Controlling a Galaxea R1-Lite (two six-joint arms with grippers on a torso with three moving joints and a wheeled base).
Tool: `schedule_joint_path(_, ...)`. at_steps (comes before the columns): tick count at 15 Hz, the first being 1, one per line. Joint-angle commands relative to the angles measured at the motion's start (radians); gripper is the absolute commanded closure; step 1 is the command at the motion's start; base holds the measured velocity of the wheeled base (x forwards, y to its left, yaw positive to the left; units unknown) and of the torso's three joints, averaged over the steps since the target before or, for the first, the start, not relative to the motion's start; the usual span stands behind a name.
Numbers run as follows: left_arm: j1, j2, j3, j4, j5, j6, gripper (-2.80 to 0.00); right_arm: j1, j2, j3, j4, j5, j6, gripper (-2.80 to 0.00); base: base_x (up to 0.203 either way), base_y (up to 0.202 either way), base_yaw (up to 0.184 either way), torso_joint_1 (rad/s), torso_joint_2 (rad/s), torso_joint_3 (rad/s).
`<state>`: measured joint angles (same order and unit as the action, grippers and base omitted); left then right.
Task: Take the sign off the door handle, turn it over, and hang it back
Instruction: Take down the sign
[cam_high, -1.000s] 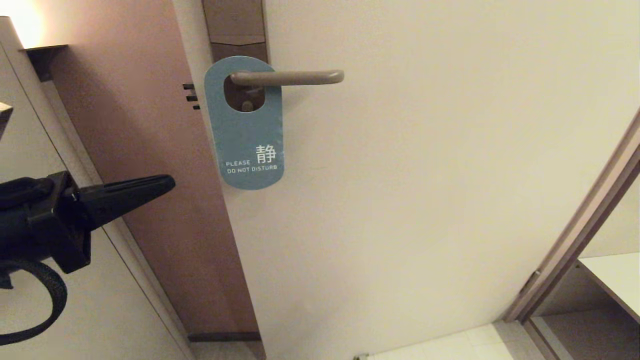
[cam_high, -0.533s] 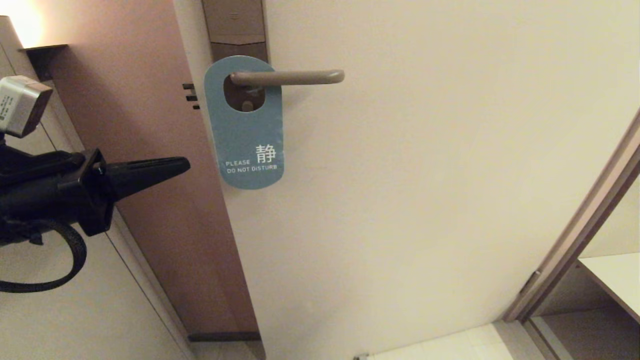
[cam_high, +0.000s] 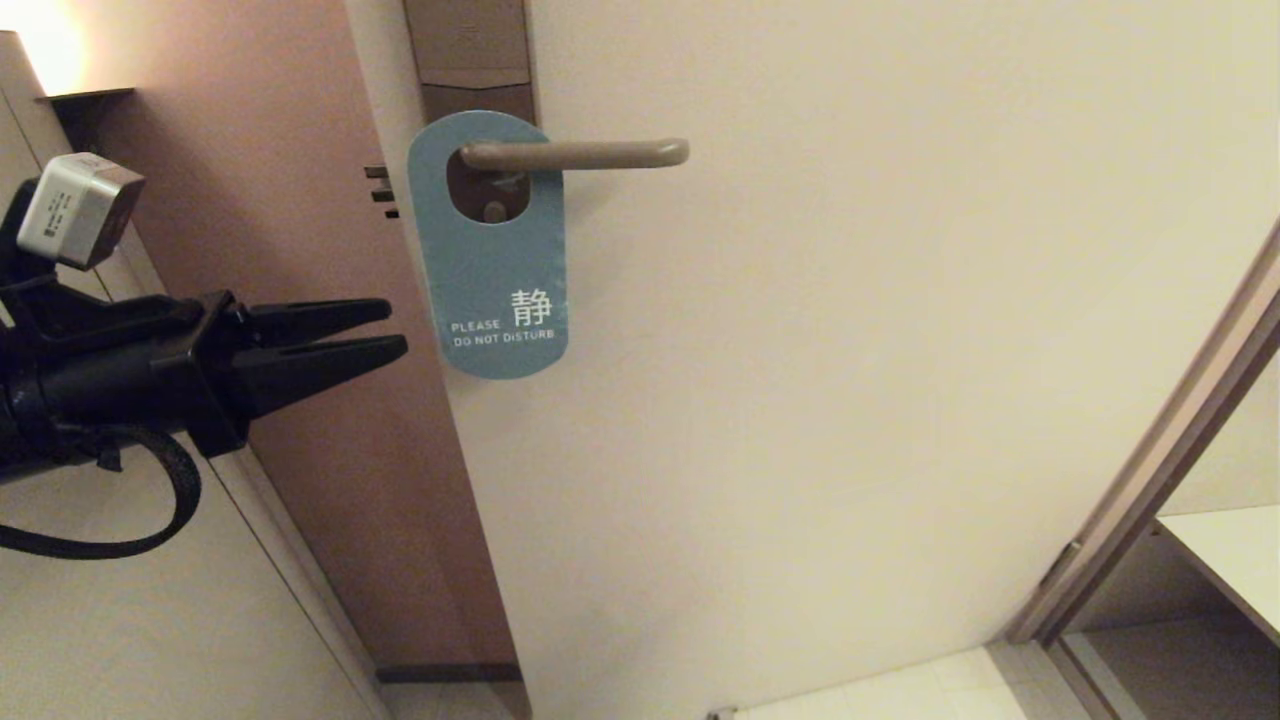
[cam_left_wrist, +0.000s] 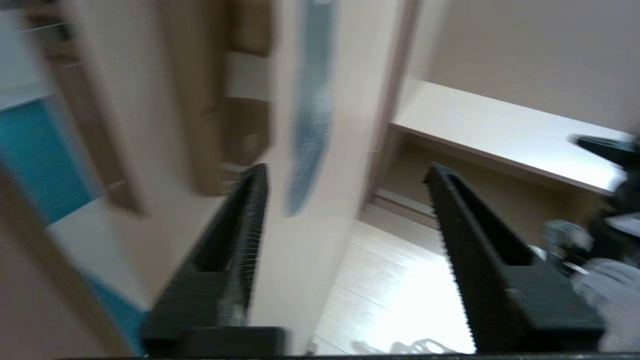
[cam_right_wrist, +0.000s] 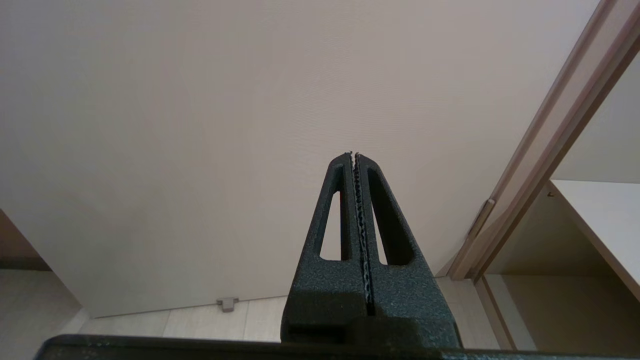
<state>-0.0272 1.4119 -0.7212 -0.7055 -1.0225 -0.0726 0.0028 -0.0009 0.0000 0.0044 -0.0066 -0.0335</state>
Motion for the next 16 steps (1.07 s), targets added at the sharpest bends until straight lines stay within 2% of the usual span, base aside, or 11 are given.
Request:
schedule_joint_path(1,0.0,0.004,-0.009,-0.003,-0.035,-0.002,-2.8,0.0,0.001,0.0,0.0,0.0,0.0,0.0,0.0,0.0,0.0,0.0,0.0,0.0)
schedule_joint_path(3,-0.004,0.02,-0.026,-0.003,-0.066,-0.001,-2.8,0.0,0.001,0.0,0.0,0.0,0.0,0.0,0.0,0.0,0.0,0.0,0.0,0.0)
schedule_joint_path(11,-0.021,0.098,-0.098,-0.003,-0.085,-0.015,-2.8,0.0,0.001,0.0,0.0,0.0,0.0,0.0,0.0,0.0,0.0,0.0,0.0,0.0)
schedule_joint_path(16,-0.07,0.122,-0.129,-0.002,-0.085,-0.019,-2.8,0.0,0.001,0.0,0.0,-0.001,0.0,0.0,0.0,0.0,0.0,0.0,0.0,0.0)
